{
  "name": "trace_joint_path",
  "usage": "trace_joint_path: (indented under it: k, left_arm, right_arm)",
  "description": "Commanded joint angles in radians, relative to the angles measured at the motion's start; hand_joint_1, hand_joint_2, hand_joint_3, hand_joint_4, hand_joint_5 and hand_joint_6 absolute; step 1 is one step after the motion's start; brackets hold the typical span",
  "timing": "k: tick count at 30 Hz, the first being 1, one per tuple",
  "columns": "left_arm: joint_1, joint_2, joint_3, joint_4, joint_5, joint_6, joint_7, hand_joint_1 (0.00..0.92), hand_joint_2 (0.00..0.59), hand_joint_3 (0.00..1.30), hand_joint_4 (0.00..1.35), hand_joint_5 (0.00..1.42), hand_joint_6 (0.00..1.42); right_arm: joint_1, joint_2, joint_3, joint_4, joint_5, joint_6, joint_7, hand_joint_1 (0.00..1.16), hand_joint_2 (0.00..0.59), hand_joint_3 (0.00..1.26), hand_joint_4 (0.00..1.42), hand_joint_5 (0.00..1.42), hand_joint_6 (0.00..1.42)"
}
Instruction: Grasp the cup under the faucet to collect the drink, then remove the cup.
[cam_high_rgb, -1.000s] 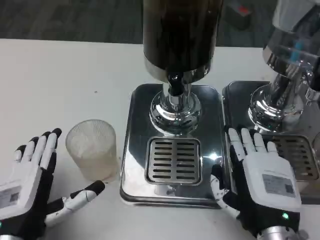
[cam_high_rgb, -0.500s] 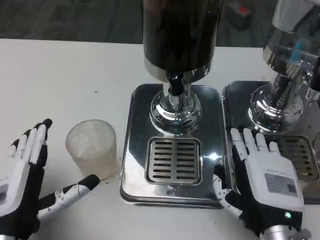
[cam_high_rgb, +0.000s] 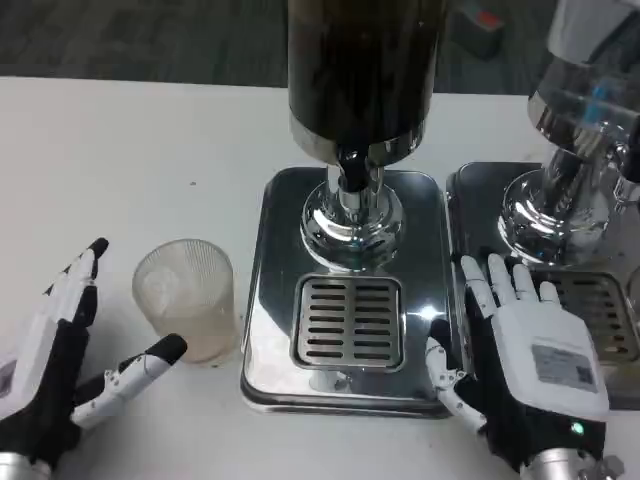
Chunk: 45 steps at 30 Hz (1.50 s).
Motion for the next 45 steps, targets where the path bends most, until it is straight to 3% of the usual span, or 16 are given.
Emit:
trace_joint_path:
  k: [1,16,28,35,37,42,45]
  left_arm:
    - [-0.056,-0.010,-0.017,0.080,-0.008,-0.041,-0.017,0.074,0.004,0.00,0.00,0.00,0.00]
    - [-0.181,-0.054,-0.052,0.269,-0.055,-0.128,-0.090,0.111,0.000,0.00,0.00,0.00,0.00]
    - [-0.214,-0.052,-0.081,0.305,-0.035,-0.155,-0.068,0.158,0.005,0.00,0.00,0.09,0.02]
    - [-0.227,-0.059,-0.074,0.332,-0.056,-0.167,-0.076,0.238,0.034,0.00,0.00,0.21,0.17]
    - [-0.230,-0.059,-0.074,0.341,-0.059,-0.172,-0.071,0.261,0.040,0.03,0.07,0.27,0.25]
    - [-0.232,-0.059,-0.068,0.351,-0.061,-0.192,-0.038,0.326,0.068,0.24,0.31,0.58,0.60]
    - [-0.234,-0.059,-0.067,0.357,-0.065,-0.205,-0.035,0.333,0.079,0.33,0.41,0.67,0.67]
  right_arm:
    - [0.007,-0.001,-0.003,-0.011,0.016,-0.009,0.008,0.13,0.543,0.08,0.00,0.00,0.00]
    - [0.005,0.007,0.000,-0.010,0.015,-0.012,0.012,0.13,0.569,0.10,0.00,0.00,0.00]
    - [0.015,0.018,0.001,-0.016,0.010,-0.002,0.008,0.17,0.565,0.15,0.00,0.00,0.01]
    - [0.015,0.024,0.000,-0.015,0.011,0.001,0.009,0.19,0.558,0.17,0.00,0.00,0.03]
    - [0.014,0.026,0.000,-0.014,0.012,0.001,0.010,0.20,0.558,0.18,0.00,0.00,0.04]
    - [0.010,0.028,-0.001,-0.010,0.015,0.001,0.011,0.20,0.558,0.19,0.00,0.00,0.06]
    - [0.010,0.031,-0.004,-0.015,0.020,0.002,0.015,0.21,0.558,0.20,0.00,0.00,0.06]
